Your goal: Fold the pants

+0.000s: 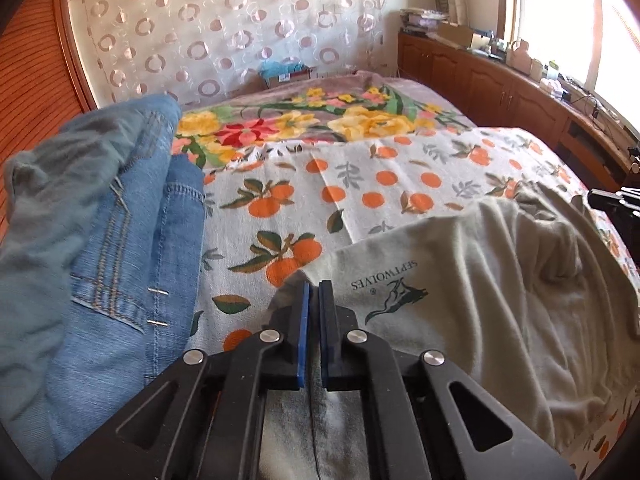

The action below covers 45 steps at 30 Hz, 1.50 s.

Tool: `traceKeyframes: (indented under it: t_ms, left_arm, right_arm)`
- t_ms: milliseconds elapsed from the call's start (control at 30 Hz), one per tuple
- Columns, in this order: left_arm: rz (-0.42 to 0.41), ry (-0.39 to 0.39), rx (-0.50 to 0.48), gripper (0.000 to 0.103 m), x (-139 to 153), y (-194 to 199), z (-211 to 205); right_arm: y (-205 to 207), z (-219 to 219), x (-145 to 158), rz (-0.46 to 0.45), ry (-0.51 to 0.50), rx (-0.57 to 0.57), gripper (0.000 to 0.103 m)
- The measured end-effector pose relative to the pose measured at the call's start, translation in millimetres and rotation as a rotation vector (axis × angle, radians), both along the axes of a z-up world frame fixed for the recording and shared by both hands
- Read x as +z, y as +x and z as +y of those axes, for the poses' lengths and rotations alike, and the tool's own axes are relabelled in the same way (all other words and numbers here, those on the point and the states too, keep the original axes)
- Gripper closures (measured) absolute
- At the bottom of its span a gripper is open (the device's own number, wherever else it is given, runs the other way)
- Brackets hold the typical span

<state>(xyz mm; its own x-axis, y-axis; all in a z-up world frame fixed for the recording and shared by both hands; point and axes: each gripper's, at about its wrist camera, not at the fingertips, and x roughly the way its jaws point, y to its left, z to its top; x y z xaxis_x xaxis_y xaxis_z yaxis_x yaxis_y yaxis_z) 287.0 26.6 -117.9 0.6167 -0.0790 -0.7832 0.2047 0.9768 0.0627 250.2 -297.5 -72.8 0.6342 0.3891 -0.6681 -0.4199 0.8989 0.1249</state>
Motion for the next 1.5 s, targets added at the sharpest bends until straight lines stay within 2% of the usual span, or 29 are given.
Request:
traceKeyframes:
  t_ms: [133, 200, 267, 333, 467, 567, 600, 700, 800, 867, 1000, 1100, 1200, 1367, 1500]
  left_arm:
    - [-0.025, -0.016, -0.008, 0.098, 10.5, -2.7, -1.9]
    - [-0.042, -0.023, -0.009, 0.098, 15.6, -4.8, -2.8]
    - [-0.055, -0.031, -0.015, 0.098, 22.0, -6.7, -3.3]
    - [-0.076, -0.033, -0.014, 0.098, 28.4, -9.1, -3.3]
    - [-0.125, -0.041, 0.013, 0.099, 39.7, -8.1, 2.2]
    - [-0.122, -0.042, 0.019, 0.099, 38.8, -1.6, 3.0]
    - [-0.121, -0.038, 0.018, 0.099, 37.9, -0.2, 2.1]
    - [-0.139, -0.032, 0.036, 0.099, 37.6, 3.3, 2.7]
    - [-0.162, -0.046, 0.070, 0.099, 38.6, 5.3, 6.5]
    - [-0.148, -0.037, 0.074, 0.099, 34.4, 8.5, 7.2]
    - [-0.112, 0.003, 0.073, 0.099, 22.9, 9.5, 3.4]
    - [-0.088, -0.023, 0.055, 0.098, 18.8, 3.9, 2.3]
    - [-0.067, -0.030, 0.040, 0.091, 15.7, -5.1, -1.8]
    - [-0.065, -0.037, -0.025, 0.057, 13.7, -25.2, -17.2]
    - [-0.062, -0.050, -0.057, 0.057, 12.7, -33.6, -26.0]
  right_arm:
    - [-4.4, 11.2, 0.6, 0.004, 0.005, 0.039, 0.101]
    - [-2.7, 17.4, -1.7, 0.008, -0.025, 0.037, 0.088]
    - [0.4, 21.7, -4.7, 0.014, -0.047, 0.041, 0.078]
    - [4.5, 22.9, -8.4, 0.029, -0.063, 0.046, 0.077]
    - [14.1, 24.0, -15.3, 0.065, -0.091, 0.055, 0.077]
    - [17.9, 23.5, -16.3, 0.083, -0.072, 0.071, 0.099]
    - [17.6, 22.5, -15.0, 0.079, -0.065, 0.075, 0.101]
    - [14.4, 17.4, -5.4, 0.022, -0.062, 0.040, 0.102]
    - [11.7, 8.2, 6.8, -0.061, -0.046, -0.049, 0.102]
    - [11.7, 4.1, 10.2, -0.107, -0.063, -0.118, 0.102]
    - [22.8, 9.6, -6.5, -0.027, -0.110, -0.112, 0.101]
    - [26.4, 11.5, -13.0, 0.011, -0.107, -0.090, 0.099]
    - [27.0, 3.8, -9.2, 0.021, -0.080, -0.105, 0.088]
    - [18.2, -19.8, 6.9, -0.024, -0.042, -0.145, 0.079]
    - [21.2, -36.0, 2.3, -0.007, -0.053, -0.188, 0.077]
